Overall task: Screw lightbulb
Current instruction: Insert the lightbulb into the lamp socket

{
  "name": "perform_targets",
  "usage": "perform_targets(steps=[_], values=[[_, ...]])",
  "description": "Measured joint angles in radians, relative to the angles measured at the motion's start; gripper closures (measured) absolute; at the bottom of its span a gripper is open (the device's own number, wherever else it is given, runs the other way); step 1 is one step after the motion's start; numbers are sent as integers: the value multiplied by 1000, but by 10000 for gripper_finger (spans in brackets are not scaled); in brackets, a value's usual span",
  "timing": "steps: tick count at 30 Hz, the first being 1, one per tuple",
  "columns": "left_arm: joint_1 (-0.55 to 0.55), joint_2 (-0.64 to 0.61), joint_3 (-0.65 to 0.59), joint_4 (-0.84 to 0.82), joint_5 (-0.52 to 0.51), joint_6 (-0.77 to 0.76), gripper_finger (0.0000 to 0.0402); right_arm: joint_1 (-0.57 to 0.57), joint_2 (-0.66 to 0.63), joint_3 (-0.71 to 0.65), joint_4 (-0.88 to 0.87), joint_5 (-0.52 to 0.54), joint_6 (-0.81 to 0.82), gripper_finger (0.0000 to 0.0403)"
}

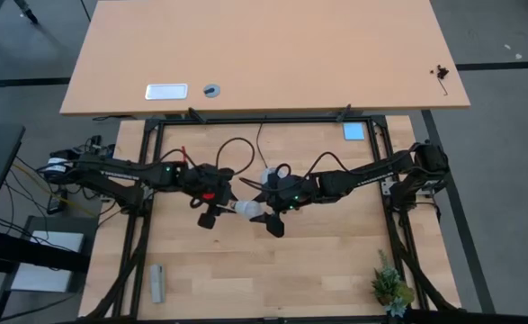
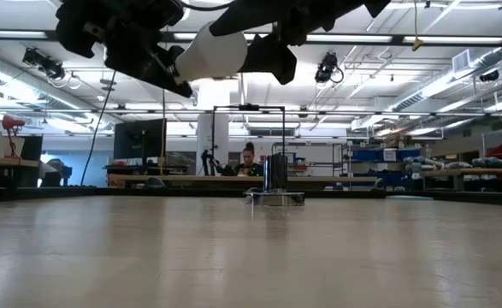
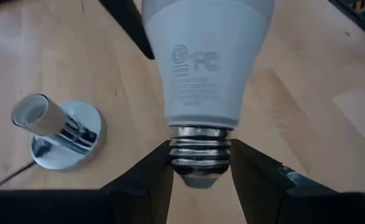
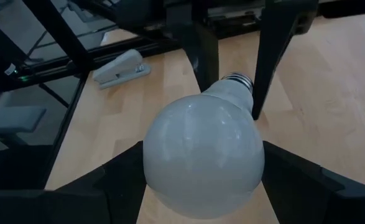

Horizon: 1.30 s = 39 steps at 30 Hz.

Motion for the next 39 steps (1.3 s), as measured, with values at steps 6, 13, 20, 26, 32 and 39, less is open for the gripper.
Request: perform_targets(steps=[6,13,20,26,32,39], values=[[-10,0,0,3,-18,3,243,-1,0,0,14,-5,8,115],[-28,0,5,1,-29,-41,243,-1,0,2,8,-23,11,115],[-33,0,62,-44,-28,-71,243,-2,-2,2,-19,-37,18,115],[-33,32,82,-62,-24,-66,243,-2,-2,2,-27,-42,19,115],[-33,71,83,-53,-23,-47,246,-2,-1,0,-28,-42,20,115],[-33,69,82,-43,-23,-40,300,-2,-1,0,-28,-43,19,115]])
